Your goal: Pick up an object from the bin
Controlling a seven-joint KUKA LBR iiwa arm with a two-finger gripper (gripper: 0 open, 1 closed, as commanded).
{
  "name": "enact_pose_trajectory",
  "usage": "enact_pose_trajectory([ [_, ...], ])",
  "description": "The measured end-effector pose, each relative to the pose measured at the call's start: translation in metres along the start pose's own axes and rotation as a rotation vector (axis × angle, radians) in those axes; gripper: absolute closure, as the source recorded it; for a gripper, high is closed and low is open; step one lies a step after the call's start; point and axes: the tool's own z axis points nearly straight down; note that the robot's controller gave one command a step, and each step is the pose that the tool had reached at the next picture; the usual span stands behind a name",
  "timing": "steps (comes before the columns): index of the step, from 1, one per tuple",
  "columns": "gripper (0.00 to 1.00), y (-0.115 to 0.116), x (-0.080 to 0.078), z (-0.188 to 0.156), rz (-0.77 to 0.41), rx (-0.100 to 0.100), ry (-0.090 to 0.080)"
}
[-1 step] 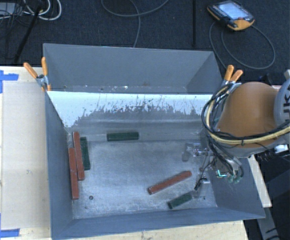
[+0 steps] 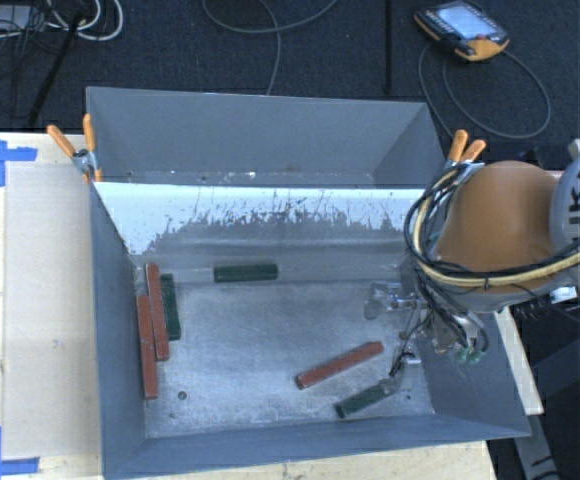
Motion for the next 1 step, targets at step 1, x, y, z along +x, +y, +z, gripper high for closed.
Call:
enact_pose_trajectory([
  [1, 0.0, 0.0183, -0.018, 0.0445, -0.086, 0.0, -0.003],
])
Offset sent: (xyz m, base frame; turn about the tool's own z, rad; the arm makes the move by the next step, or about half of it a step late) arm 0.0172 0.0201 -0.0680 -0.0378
